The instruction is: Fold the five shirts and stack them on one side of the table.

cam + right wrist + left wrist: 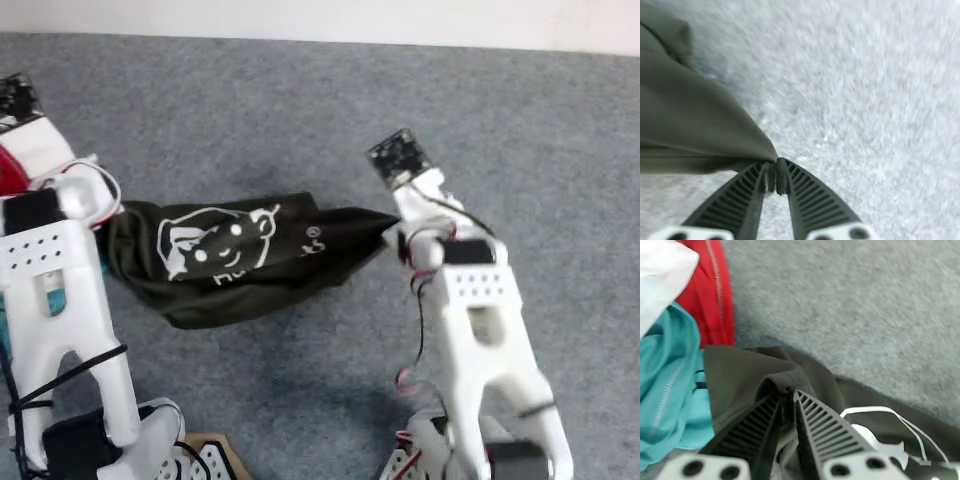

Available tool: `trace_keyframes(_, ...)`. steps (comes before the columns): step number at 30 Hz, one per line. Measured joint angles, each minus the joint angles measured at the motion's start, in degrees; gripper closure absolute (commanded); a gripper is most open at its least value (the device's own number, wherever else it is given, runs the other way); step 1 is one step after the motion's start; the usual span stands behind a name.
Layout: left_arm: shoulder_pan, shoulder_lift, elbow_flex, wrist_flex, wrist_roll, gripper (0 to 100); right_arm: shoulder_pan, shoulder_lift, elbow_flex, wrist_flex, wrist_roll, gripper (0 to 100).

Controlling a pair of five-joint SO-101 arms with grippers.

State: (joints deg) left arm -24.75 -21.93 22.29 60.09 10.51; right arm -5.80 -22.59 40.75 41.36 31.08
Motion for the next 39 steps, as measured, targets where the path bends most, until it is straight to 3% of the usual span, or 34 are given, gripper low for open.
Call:
trace_keyframes(5,1.6,0.0,0.1,-1.9,0.0,99,4.6,16.3,-11.1,-3.3,0.0,99.2)
trace_keyframes(11,1.7,0.0,0.1,-5.1,0.0,99,5.3,34.5,-29.4,-3.6,-2.7,97.6)
trace_keyframes(14,1.7,0.0,1.2,-7.0,0.0,99,5.3,41.4,-38.6,-2.6,-5.5,82.0)
trace_keyframes(16,1.8,0.0,3.1,-9.3,0.0,99,4.7,43.8,-44.0,1.5,-6.1,70.0)
trace_keyframes(18,2.5,0.0,5.6,-12.1,0.0,99,2.8,44.1,-48.9,7.0,-6.2,64.6)
trace_keyframes(25,3.1,0.0,12.1,-22.1,0.0,99,-7.3,40.6,-60.0,26.7,-6.2,68.5)
trace_keyframes(29,3.0,0.0,12.4,-23.7,0.0,99,-16.6,31.4,-57.8,37.1,-6.2,68.7)
trace_keyframes(32,1.4,0.0,12.4,-26.1,0.0,99,-24.9,23.0,-48.7,38.3,-6.9,68.7)
trace_keyframes(36,-0.5,0.0,12.4,-27.8,0.0,99,-33.8,9.9,-29.9,30.9,-8.7,68.8)
trace_keyframes(39,-0.9,0.0,12.4,-28.0,0.0,99,-36.3,1.4,-14.4,20.9,-8.9,68.8)
